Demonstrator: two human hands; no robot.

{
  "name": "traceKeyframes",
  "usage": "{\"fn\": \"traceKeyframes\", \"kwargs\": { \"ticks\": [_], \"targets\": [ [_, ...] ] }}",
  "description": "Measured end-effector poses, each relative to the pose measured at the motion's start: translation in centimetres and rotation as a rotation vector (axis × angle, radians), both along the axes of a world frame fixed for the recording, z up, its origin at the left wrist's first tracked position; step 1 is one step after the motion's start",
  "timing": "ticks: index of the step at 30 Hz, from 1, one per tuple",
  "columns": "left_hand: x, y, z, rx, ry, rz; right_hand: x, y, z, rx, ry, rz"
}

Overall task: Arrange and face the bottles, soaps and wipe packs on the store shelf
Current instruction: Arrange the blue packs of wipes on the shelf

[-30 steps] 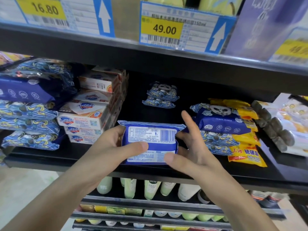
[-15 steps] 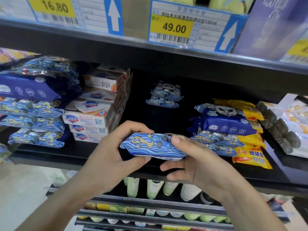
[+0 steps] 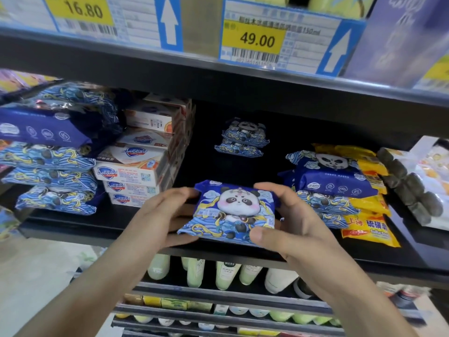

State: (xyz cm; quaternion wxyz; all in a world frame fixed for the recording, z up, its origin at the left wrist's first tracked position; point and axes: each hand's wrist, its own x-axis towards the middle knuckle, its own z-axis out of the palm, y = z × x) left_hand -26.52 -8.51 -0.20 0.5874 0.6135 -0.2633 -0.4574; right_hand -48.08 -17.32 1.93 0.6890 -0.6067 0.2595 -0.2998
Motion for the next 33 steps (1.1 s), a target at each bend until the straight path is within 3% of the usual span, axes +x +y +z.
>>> {"fn": "traceKeyframes", "kwargs": {
  "ticks": [3,5,8,10,14,18,24,28,33],
  "targets": [
    [0.0,-0.6,0.9,0.092,0.178,-0.157,-0.2,0.1,-0.7,-0.104,0.013,0.041],
    [-0.4,-0.4,1.2,0.083,0.117,-0.291,-0.2,0.1,-1.1,-0.171,0.034,0.064],
    [-1.4,0.0,1.3,0.070,0.015,-0.283,-0.8,0.4,-1.3,-0.280,0.122,0.060],
    [-1.8,-0.1,1.0,0.065,-0.024,-0.267,-1.6,0.6,-1.1,-0.444,0.284,0.008],
    [-2.7,-0.5,0.3,0.042,-0.073,-0.257,-2.3,1.3,0.2,-0.966,0.644,-0.057],
    [-4.5,-1.4,0.2,0.018,-0.100,-0.293,-2.6,0.8,0.2,-1.256,0.796,-0.045],
    [-5.5,-2.5,-0.3,-0.003,-0.058,-0.305,-6.1,-1.5,0.4,-1.207,0.884,-0.102],
    [-4.0,-2.7,-0.8,-0.054,-0.532,-0.211,-8.8,-3.0,-0.7,-1.223,1.036,-0.140],
    [-3.2,-3.0,-1.4,-0.108,-0.721,-0.181,-10.1,-3.8,-1.7,-1.164,1.029,-0.173]
  ]
}}
